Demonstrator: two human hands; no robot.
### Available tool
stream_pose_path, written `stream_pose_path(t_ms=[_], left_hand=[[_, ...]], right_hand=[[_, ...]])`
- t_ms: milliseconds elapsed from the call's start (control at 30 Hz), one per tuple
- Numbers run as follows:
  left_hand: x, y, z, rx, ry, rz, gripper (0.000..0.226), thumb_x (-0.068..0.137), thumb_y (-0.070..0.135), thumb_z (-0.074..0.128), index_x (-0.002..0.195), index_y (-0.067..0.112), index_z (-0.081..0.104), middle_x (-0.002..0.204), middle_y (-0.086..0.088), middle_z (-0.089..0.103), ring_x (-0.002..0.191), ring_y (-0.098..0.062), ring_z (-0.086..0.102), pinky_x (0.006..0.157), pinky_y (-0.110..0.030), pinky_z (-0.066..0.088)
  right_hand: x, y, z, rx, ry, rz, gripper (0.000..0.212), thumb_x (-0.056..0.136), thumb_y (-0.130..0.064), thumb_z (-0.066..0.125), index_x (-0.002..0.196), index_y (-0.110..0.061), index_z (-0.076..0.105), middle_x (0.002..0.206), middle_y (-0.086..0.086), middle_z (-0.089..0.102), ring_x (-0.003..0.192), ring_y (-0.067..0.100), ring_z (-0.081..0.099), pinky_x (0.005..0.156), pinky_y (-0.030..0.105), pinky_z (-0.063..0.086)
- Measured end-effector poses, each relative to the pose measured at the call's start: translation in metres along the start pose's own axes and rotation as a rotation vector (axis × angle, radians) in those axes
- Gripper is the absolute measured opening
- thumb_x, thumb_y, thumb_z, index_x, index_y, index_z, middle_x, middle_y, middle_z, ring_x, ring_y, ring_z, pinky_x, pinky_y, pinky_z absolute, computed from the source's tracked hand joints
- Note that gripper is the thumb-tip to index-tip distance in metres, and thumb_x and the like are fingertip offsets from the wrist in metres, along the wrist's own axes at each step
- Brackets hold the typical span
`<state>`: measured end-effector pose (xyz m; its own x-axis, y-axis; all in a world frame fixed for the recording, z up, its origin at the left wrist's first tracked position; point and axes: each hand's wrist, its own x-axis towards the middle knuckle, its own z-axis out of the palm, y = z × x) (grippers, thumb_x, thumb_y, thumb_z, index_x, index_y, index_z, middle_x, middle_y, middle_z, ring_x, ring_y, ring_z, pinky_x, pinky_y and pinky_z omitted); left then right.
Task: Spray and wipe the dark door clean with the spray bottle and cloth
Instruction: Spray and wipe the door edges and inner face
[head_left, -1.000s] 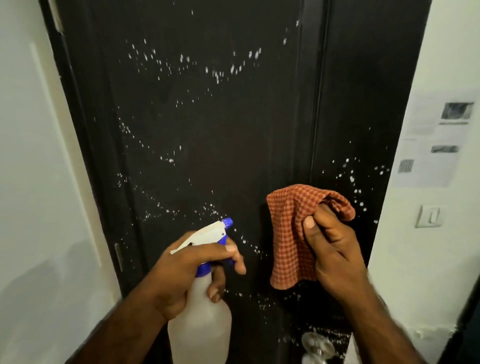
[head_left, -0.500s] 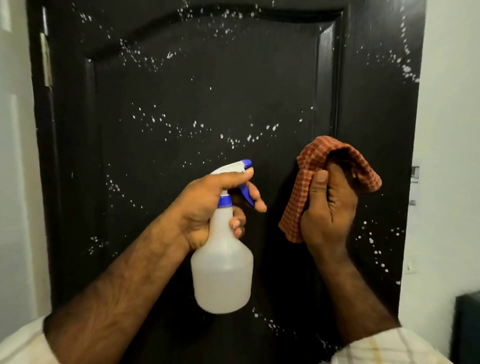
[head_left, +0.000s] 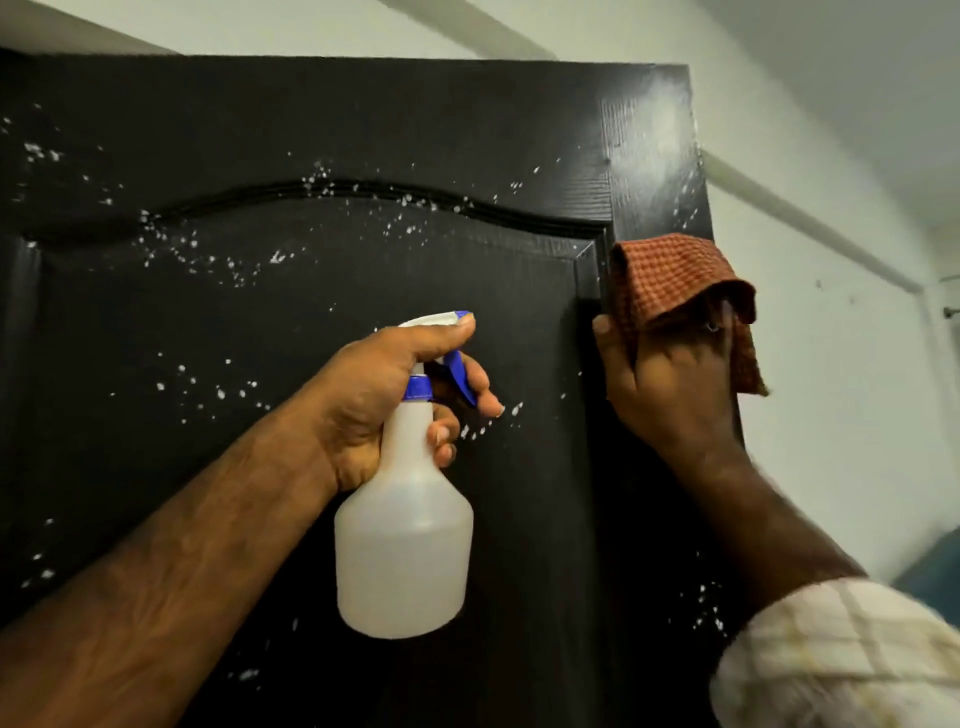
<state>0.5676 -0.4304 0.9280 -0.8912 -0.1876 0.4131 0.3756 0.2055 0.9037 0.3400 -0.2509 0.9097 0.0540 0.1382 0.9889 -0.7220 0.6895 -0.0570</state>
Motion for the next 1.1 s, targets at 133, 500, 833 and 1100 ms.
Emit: stream_pose_path(t_ms=[133, 500, 833, 1100], left_hand=[[0.019, 0.016, 0.002, 0.024, 0.016, 0.022, 0.047, 0.099, 0.051, 0.062, 0.089, 0.005, 0.072, 0.099, -0.023, 0.076, 0.044, -0.015, 0.049, 0.046, -0.027, 0.048], [0.049, 0.044, 0.031, 0.042, 0.106, 0.141, 0.049, 0.099, 0.053, 0.059, 0.088, 0.006, 0.071, 0.094, -0.019, 0.076, 0.044, -0.013, 0.048, 0.042, -0.024, 0.048], [0.078, 0.054, 0.044, 0.093, 0.234, 0.194, 0.049, 0.098, 0.053, 0.061, 0.087, 0.006, 0.071, 0.093, -0.019, 0.076, 0.043, -0.012, 0.048, 0.043, -0.023, 0.049], [0.077, 0.057, 0.026, 0.14, 0.224, 0.163, 0.048, 0.096, 0.055, 0.061, 0.089, 0.009, 0.071, 0.092, -0.015, 0.076, 0.043, -0.012, 0.05, 0.042, -0.024, 0.05]], right_hand=[[0.069, 0.005, 0.012, -0.084, -0.159, -0.022, 0.086, 0.104, -0.074, 0.013, 0.122, -0.013, 0.071, 0.121, 0.025, 0.071, 0.113, 0.045, 0.065, 0.103, 0.055, 0.047], [0.037, 0.062, 0.016, 0.104, -0.242, -0.311, 0.049, 0.109, -0.048, 0.043, 0.128, -0.014, 0.073, 0.138, 0.015, 0.069, 0.139, 0.033, 0.053, 0.123, 0.05, 0.032], [0.148, 0.021, 0.071, 0.104, -0.272, -0.317, 0.063, 0.109, -0.061, 0.026, 0.106, -0.02, 0.074, 0.115, 0.01, 0.075, 0.115, 0.03, 0.064, 0.117, 0.052, 0.03], [0.094, 0.055, 0.084, 0.349, -0.013, -0.253, 0.037, 0.094, -0.03, 0.048, 0.077, -0.006, 0.07, 0.084, 0.013, 0.073, 0.079, 0.035, 0.065, 0.077, 0.046, 0.051]])
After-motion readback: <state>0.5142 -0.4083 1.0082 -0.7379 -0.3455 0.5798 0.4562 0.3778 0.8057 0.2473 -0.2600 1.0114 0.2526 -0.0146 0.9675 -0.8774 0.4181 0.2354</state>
